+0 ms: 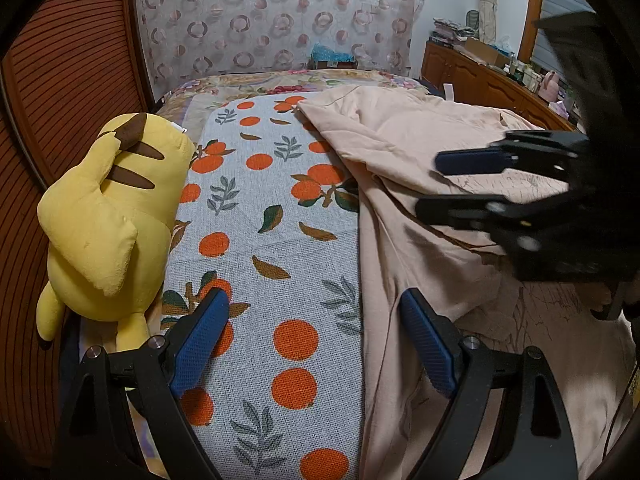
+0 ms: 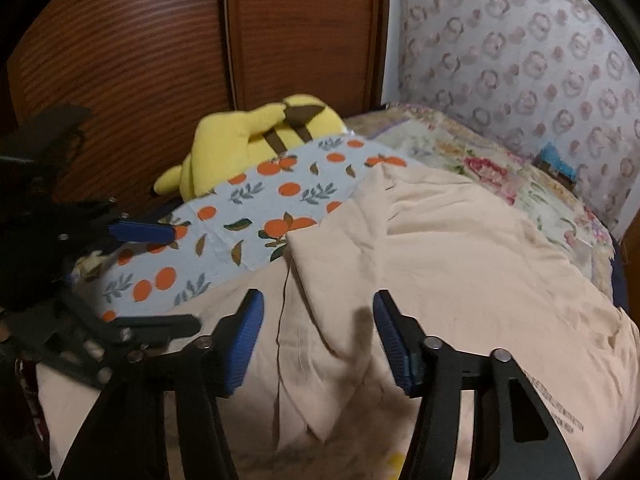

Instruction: Fold small clothes

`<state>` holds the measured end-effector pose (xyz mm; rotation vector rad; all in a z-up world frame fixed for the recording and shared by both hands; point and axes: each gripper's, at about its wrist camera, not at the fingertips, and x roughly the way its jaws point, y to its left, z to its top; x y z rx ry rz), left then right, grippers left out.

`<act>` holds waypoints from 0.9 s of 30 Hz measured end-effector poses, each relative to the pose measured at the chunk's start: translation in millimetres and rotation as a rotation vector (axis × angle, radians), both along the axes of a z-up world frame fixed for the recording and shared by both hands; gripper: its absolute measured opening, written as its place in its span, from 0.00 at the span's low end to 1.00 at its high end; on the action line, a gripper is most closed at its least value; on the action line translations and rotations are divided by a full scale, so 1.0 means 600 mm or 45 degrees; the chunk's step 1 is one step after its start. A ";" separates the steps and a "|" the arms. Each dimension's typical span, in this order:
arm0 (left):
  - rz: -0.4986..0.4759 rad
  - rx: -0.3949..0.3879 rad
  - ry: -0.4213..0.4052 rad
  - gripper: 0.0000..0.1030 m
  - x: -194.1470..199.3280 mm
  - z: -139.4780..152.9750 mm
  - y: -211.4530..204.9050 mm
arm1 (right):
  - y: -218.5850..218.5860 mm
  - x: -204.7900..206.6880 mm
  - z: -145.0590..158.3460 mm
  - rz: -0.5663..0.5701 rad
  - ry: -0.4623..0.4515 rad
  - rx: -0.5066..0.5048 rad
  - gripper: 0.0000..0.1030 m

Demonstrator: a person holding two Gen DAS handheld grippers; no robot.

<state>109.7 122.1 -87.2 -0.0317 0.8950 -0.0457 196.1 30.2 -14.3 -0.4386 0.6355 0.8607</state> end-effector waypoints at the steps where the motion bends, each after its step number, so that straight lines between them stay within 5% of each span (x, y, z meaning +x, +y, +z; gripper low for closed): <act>1: 0.000 0.000 0.000 0.85 0.000 0.000 0.000 | 0.008 0.004 -0.002 -0.005 0.004 -0.013 0.47; 3: 0.000 0.000 0.000 0.85 0.000 0.000 -0.001 | 0.019 0.015 -0.008 -0.023 0.013 -0.057 0.43; 7: 0.000 0.000 0.000 0.85 0.000 0.000 0.000 | 0.023 0.027 -0.009 -0.044 0.008 -0.068 0.14; 11: 0.001 0.000 0.000 0.85 0.000 0.000 0.000 | -0.003 0.049 -0.004 -0.192 -0.022 -0.044 0.10; 16: 0.001 0.000 0.000 0.85 0.000 0.000 -0.001 | -0.059 0.078 -0.002 -0.404 0.037 0.047 0.11; 19: 0.001 0.001 0.000 0.86 0.000 -0.001 -0.001 | -0.076 0.079 0.013 -0.468 0.012 0.076 0.41; 20: 0.001 0.001 -0.001 0.86 0.000 -0.001 -0.001 | -0.080 0.078 0.017 -0.459 0.012 0.087 0.44; 27: 0.001 0.001 -0.001 0.86 -0.001 -0.001 -0.001 | -0.080 0.056 0.012 -0.366 0.021 0.142 0.44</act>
